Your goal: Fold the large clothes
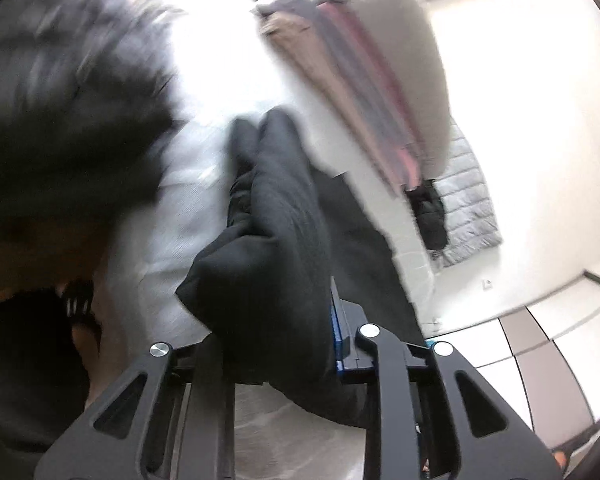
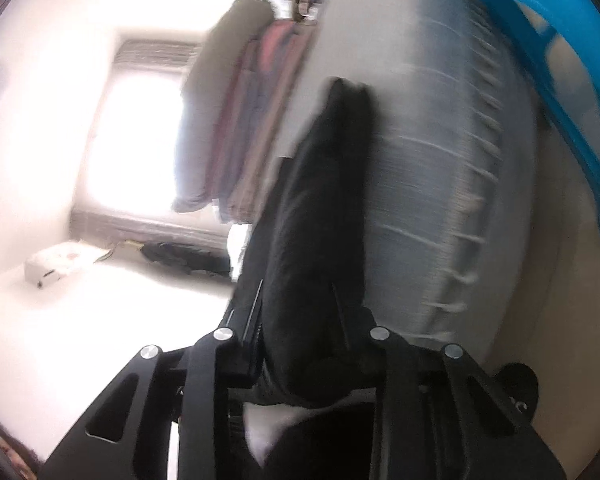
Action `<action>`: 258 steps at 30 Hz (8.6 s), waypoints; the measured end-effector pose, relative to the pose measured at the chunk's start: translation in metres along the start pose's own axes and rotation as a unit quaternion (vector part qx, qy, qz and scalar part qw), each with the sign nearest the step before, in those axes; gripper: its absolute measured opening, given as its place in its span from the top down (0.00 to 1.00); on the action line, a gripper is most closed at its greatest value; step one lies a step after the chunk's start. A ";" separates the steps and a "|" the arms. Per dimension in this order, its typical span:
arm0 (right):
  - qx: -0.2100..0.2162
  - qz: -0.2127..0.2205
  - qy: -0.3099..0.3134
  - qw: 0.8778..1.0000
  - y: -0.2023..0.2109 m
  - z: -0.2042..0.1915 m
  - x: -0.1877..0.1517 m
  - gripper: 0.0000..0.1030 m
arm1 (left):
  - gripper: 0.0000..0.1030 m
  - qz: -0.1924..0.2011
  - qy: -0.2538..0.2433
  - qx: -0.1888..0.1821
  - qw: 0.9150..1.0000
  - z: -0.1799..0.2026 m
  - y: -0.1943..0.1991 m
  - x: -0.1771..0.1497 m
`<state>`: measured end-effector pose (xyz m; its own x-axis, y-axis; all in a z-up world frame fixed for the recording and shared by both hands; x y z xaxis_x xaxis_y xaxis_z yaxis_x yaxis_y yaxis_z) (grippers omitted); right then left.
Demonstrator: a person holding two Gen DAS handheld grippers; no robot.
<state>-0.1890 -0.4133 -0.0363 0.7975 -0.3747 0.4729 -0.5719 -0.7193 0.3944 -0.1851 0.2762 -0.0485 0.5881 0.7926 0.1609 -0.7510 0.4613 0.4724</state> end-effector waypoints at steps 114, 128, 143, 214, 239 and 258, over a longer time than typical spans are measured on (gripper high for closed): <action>-0.364 -0.139 0.387 0.836 -0.274 -0.155 -0.127 0.12 | 0.78 0.068 -0.047 0.011 0.997 0.024 -0.024 0.014; 0.025 -0.050 0.010 0.998 -0.162 -0.123 -0.053 0.11 | 0.78 -0.008 -0.375 -0.038 0.926 0.255 -0.119 -0.180; 0.052 -0.172 -0.079 0.981 -0.127 -0.030 0.012 0.07 | 0.44 -0.175 -0.558 0.051 0.809 0.228 -0.245 -0.364; -0.040 -0.087 0.089 0.991 0.050 0.021 0.028 0.10 | 0.14 -0.228 -0.181 0.019 0.957 0.140 -0.228 -0.141; -0.041 -0.241 0.087 0.966 -0.061 -0.003 0.018 0.06 | 0.47 -0.215 -0.229 -0.007 0.949 0.184 -0.291 -0.119; -0.085 -0.251 0.033 0.964 -0.160 0.018 0.040 0.06 | 0.22 -0.269 -0.126 0.038 0.954 0.080 -0.268 -0.047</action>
<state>-0.0621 -0.3238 -0.0940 0.9713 0.0380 0.2349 -0.1442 -0.6914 0.7079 0.0119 0.0834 -0.1134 0.9432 0.3234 0.0758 -0.3014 0.7373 0.6045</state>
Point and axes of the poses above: each gripper's, at about its wrist camera, not at the fingertips, and y roughly against the way its jaws point, z to its right, x to its top, the point moved 3 cm from there along -y, roughly the way its jaws point, and after that the axes turned 12 degrees about y, right-handed, at the moved point
